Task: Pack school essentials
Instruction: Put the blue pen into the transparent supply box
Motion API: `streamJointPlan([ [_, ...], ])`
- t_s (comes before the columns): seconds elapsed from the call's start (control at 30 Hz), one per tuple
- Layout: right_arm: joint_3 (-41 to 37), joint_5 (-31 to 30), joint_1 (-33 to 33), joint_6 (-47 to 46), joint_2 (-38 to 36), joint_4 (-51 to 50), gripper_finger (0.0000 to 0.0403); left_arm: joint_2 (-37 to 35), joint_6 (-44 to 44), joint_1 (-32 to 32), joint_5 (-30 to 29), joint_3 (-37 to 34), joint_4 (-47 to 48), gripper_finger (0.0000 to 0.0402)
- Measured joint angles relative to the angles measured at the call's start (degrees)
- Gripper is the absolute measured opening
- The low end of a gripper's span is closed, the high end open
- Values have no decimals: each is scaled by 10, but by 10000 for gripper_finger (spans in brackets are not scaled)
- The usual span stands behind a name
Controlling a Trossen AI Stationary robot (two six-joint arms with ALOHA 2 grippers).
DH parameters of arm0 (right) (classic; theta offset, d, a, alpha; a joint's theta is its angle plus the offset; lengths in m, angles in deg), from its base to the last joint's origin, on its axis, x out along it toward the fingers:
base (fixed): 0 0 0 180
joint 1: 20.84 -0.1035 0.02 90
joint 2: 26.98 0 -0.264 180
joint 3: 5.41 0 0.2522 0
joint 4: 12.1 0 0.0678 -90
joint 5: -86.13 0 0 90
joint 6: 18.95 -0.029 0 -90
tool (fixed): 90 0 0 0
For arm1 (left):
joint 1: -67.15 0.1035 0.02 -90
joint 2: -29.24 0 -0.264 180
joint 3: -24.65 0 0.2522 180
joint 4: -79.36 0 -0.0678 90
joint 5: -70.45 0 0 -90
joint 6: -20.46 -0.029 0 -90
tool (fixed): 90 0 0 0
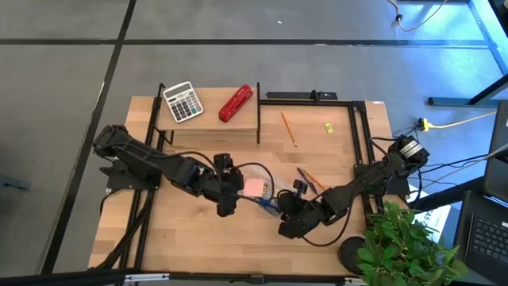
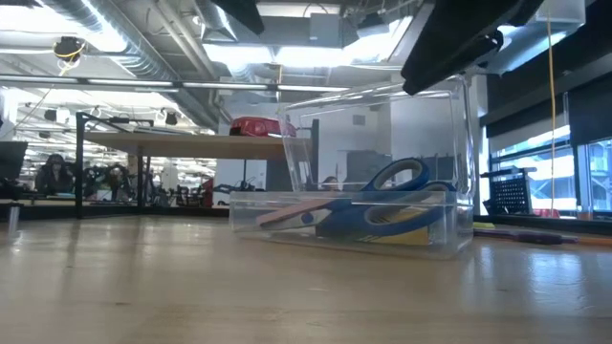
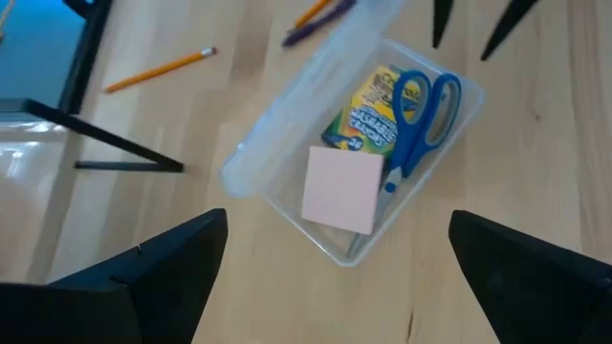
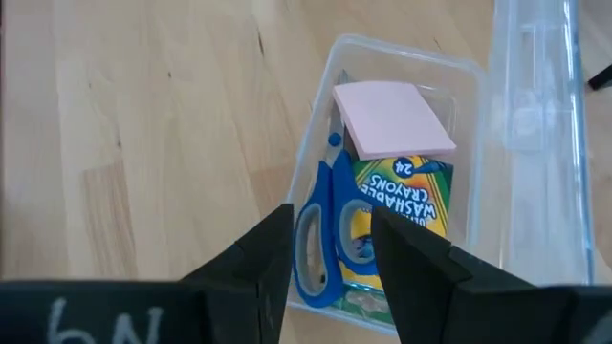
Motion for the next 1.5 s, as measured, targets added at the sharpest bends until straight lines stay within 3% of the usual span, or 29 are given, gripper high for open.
streamJointPlan([
  [0.13, 0, 24, 0, -6, -2, -1, 145, -3, 4, 1, -9, 0, 9, 393],
  [0.37, 0, 151, -3, 41, -30, 53, 145, -4, 4, 3, -13, 0, 17, 393],
  [0.47, 0, 160, -4, 51, -50, 80, 145, -4, 4, 3, -13, 0, 19, 393],
  [0.57, 0, 124, -3, 54, -76, 78, 145, -4, 5, 3, -12, 0, 20, 393],
  [0.83, 1, -82, 32, 58, -146, 53, 145, -4, 6, 3, -12, 0, 20, 393],
  [0.93, 1, -98, 65, 56, -145, 21, 145, -4, 8, 3, -12, 0, 20, 393],
  [1.1, 0, -29, 128, 54, -118, -15, 145, -4, 20, 3, -12, 0, 20, 393],
  [1.3, 0, -8, 204, 53, -100, -40, 145, -4, 41, 3, -12, 0, 24, 393],
  [1.5, 0, 148, 271, 71, -66, -55, 145, -4, 47, 3, -12, 0, 24, 393],
])
